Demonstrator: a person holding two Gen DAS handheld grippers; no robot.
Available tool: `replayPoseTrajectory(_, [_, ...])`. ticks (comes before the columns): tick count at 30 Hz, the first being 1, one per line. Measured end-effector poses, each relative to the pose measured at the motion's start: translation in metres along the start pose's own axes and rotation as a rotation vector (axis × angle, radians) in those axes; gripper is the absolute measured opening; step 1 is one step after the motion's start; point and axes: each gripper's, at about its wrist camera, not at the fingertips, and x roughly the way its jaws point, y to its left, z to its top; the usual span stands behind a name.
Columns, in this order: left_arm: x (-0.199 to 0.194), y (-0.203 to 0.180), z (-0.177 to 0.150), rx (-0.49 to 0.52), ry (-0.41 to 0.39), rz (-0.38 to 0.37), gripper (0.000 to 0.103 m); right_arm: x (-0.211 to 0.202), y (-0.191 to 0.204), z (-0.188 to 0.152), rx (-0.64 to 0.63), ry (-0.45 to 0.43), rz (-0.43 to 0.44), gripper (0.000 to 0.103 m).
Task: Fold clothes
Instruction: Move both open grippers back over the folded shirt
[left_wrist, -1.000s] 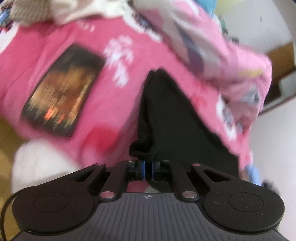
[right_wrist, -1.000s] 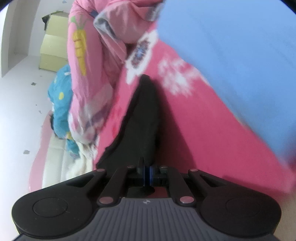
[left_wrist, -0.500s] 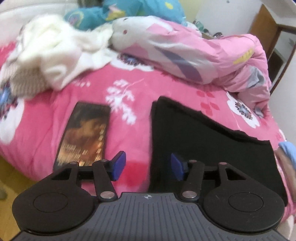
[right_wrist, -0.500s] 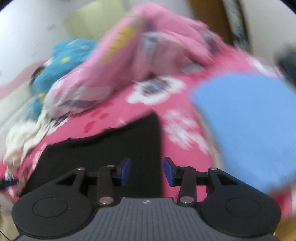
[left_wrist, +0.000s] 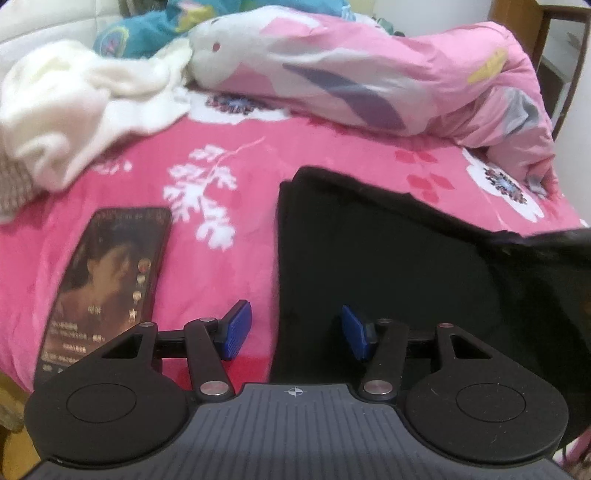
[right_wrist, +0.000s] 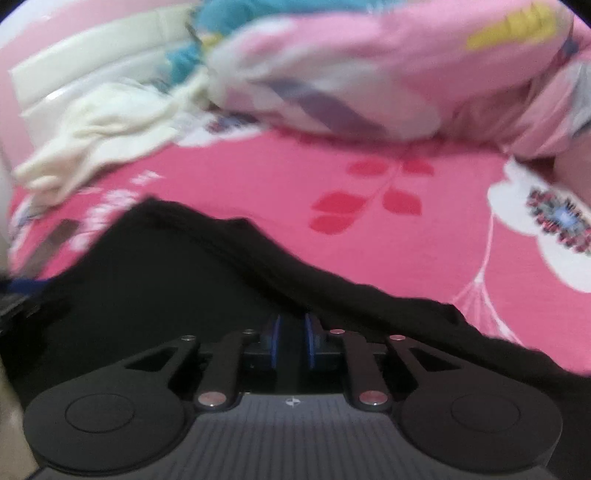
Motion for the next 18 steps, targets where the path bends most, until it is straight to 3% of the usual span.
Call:
replayPoseTrajectory(8, [-0.003, 0.002, -0.006, 0.017, -0.030, -0.015, 0.054, 0.012, -0.042, 0.012, 0.165, -0.099, -0.021, 0.015])
replayPoseTrajectory(10, [-0.004, 0.002, -0.006, 0.015, -0.029, -0.020, 0.055, -0.020, -0.051, 0.006, 0.192, -0.146, -0.026, 0.015])
replayPoseTrajectory(12, [-0.004, 0.003, -0.005, 0.013, -0.029, -0.025, 0.055, -0.059, -0.064, -0.008, 0.213, -0.168, -0.087, 0.015])
replayPoseTrajectory(18, [-0.003, 0.005, -0.002, -0.020, -0.012, -0.032, 0.055, -0.104, -0.098, -0.052, 0.204, -0.052, -0.220, 0.017])
